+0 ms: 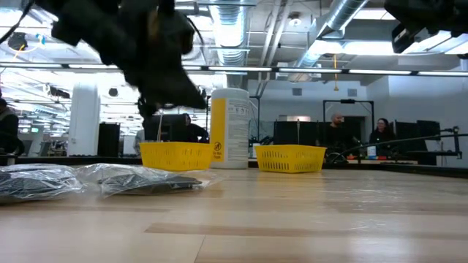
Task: Pick & Place Travel size toiletries
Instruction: Put the black hairbrush into the left yellow bin
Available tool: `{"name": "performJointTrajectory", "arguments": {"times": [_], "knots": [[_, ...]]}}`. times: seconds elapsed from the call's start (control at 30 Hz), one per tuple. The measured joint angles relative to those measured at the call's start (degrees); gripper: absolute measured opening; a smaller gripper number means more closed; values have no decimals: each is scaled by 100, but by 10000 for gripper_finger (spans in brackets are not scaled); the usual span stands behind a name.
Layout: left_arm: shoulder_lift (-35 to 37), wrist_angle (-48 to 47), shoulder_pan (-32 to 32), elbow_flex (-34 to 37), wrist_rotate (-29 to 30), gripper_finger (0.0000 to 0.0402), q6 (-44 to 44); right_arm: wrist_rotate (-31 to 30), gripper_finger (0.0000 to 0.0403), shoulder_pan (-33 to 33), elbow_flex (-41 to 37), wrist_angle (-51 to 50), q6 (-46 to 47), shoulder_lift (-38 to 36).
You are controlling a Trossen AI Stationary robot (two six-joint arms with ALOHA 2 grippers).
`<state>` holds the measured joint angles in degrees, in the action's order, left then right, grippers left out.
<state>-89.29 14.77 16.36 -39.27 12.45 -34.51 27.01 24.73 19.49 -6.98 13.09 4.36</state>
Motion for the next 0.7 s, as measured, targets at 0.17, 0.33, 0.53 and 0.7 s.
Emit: {"name": "performJointTrajectory", "arguments": {"times": [0.17,0.33,0.53,0.7], "knots": [[777,-1124,72,73,-426,3,-1994,-1,5,-2,0,0,52,0],[1180,-2095,345,81,-1108,34,-2735,-1,4,-2,0,0,54,0],[1197,-2060,759,77,-1589,130,-2556,-1,4,-1,0,-26,54,0],[1118,-2038,1061,75,-1226,213,-1498,-1,4,0,-2,-33,52,0]]}}
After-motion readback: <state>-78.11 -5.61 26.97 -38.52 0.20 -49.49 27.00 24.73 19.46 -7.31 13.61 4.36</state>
